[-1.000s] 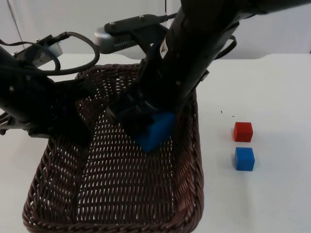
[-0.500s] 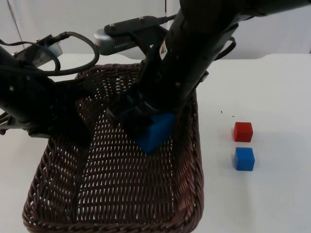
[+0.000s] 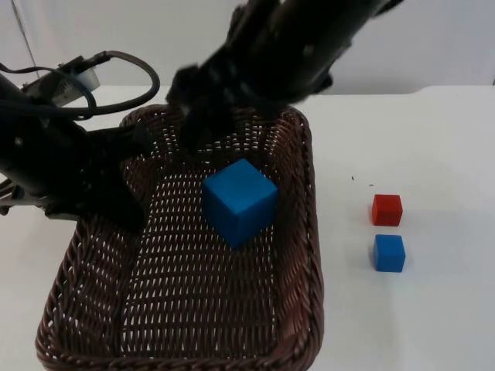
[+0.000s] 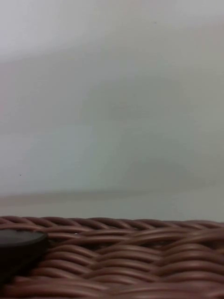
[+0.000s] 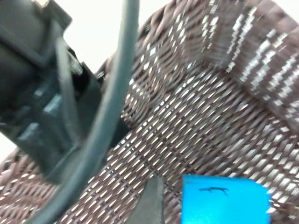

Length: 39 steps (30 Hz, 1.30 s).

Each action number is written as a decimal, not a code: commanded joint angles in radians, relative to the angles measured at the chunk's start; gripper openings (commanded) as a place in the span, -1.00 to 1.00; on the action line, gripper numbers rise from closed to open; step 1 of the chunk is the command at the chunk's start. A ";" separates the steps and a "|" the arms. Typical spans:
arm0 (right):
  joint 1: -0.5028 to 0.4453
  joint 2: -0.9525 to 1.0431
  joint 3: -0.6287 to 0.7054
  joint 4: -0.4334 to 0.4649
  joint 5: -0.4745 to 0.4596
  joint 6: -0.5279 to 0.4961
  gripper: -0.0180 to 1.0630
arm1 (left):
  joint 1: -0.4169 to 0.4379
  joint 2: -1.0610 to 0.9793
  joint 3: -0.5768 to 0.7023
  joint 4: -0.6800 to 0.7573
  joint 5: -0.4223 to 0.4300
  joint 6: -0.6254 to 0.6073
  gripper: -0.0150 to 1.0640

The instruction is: Pick up the basket with the left hand and place the largest block into the basket with the right hand.

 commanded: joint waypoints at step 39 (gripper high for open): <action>0.005 -0.198 -0.001 -0.034 0.116 -0.008 0.48 | -0.003 0.146 -0.130 0.001 0.004 -0.003 -0.98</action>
